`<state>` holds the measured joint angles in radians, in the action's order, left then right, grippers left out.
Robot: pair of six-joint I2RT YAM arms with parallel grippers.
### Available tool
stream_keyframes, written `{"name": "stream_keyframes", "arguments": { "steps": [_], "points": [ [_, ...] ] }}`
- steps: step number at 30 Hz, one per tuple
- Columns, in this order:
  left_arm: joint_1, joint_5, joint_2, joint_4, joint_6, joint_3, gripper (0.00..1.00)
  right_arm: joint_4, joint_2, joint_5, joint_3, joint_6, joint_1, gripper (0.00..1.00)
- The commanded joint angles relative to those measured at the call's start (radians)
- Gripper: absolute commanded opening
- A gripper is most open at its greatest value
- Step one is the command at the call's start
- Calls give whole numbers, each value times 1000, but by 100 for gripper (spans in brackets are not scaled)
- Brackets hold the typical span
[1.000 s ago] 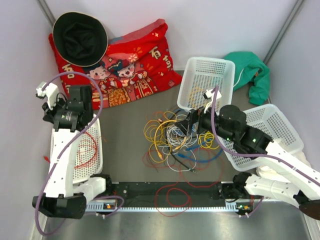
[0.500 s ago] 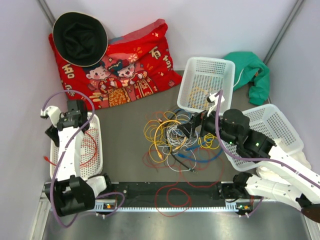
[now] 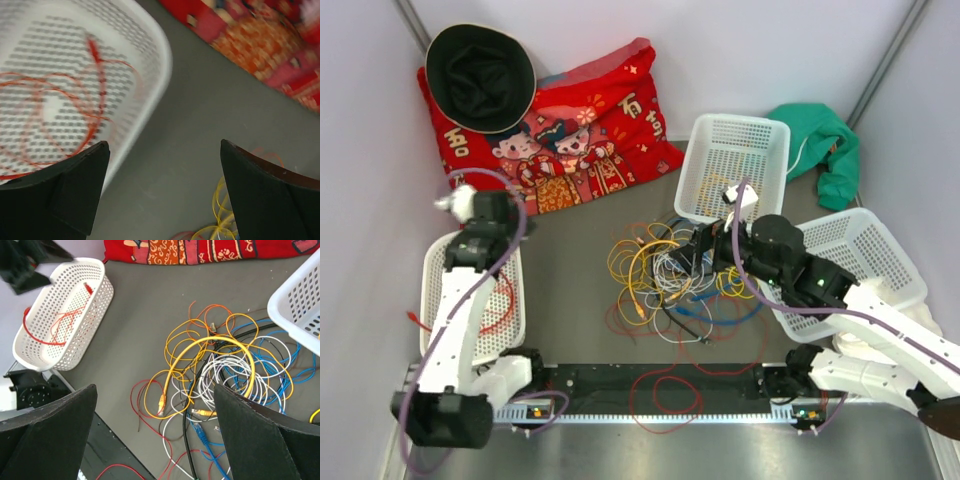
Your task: Untangle the cables
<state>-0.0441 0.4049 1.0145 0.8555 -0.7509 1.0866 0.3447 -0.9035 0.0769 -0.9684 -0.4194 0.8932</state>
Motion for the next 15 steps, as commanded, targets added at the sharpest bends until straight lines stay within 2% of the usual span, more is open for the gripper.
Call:
{"name": "stream_keyframes", "arguments": {
  "steps": [1, 2, 3, 6, 9, 15],
  "points": [
    [346, -141, 28, -196, -31, -97, 95, -15, -12, 21, 11, -25, -7, 99],
    [405, -138, 76, -213, -27, -105, 95, -12, -14, 27, 16, -27, -8, 99],
    [511, -130, 106, -225, -22, -109, 95, -7, -15, 27, 23, -27, -8, 99],
    [665, -132, 241, -280, -7, -119, 98, 0, -23, 37, 34, -38, -7, 99],
    [726, -150, 367, -334, -1, -120, 99, 11, -25, 47, 36, -42, -7, 99],
    [750, -224, 524, -481, -2, -129, 99, 48, -14, 78, 37, -45, -7, 99]
  ]
}}
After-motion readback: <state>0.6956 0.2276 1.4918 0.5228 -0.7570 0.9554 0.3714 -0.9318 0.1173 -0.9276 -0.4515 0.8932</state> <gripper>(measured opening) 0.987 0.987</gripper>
